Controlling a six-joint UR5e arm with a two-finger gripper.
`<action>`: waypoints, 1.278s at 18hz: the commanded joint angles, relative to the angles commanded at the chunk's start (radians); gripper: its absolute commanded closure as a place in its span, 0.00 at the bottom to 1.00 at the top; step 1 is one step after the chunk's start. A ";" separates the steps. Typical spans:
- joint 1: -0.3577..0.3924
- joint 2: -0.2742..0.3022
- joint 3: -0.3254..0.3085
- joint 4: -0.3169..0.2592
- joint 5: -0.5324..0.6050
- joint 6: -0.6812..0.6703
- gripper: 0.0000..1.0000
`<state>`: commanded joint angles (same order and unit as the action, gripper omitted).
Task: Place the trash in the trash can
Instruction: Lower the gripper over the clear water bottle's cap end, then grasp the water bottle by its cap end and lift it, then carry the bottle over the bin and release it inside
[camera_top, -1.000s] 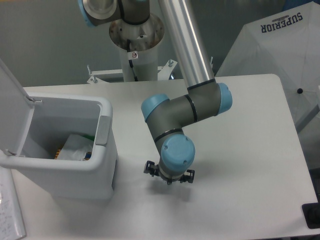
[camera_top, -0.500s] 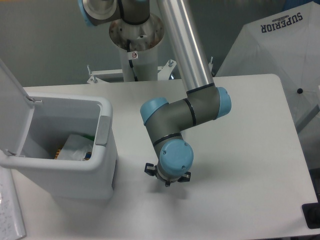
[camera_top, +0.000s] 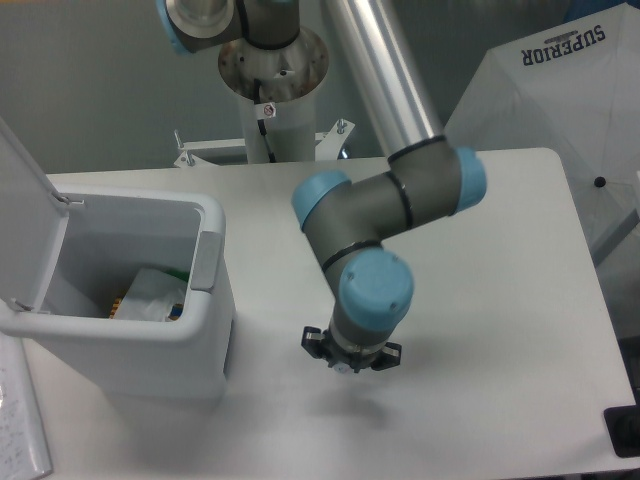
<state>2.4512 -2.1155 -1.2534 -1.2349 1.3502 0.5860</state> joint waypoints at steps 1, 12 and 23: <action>0.005 0.015 0.011 0.012 -0.034 0.017 1.00; 0.080 0.218 0.023 0.336 -0.443 0.026 1.00; 0.057 0.345 -0.007 0.344 -0.833 0.009 1.00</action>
<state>2.5081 -1.7704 -1.2608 -0.8913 0.5173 0.5953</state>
